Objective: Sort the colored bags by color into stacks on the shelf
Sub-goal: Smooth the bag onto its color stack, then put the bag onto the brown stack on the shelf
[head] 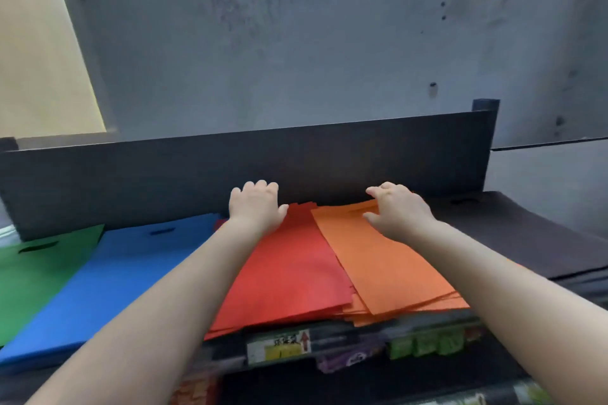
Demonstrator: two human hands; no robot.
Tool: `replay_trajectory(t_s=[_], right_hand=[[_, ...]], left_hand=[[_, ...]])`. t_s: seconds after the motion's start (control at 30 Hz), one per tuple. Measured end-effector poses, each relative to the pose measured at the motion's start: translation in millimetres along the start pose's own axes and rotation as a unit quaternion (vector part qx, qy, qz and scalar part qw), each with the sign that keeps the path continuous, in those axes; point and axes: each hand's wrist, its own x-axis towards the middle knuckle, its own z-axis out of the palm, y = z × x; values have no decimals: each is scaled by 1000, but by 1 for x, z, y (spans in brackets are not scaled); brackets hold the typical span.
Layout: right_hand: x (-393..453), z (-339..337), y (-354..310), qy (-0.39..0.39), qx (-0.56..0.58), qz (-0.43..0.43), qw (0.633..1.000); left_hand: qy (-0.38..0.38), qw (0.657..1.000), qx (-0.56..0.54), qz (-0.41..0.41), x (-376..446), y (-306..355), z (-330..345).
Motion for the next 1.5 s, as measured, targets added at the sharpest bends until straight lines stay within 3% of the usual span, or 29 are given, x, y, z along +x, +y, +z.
replay_trajectory(t_s=[0.23, 0.63, 0.97, 1.5], right_hand=[[-26, -40, 131, 33, -63, 74, 995], [-117, -82, 356, 0, -147, 221, 964], [-210, -119, 490, -9, -175, 374, 911], [-283, -138, 678, -37, -221, 557, 800]], left_hand=[[15, 995, -37, 88, 36, 147, -19], [27, 966, -109, 233, 37, 412, -46], [36, 884, -197, 423, -8, 619, -81], [9, 756, -247, 606, -13, 897, -88]])
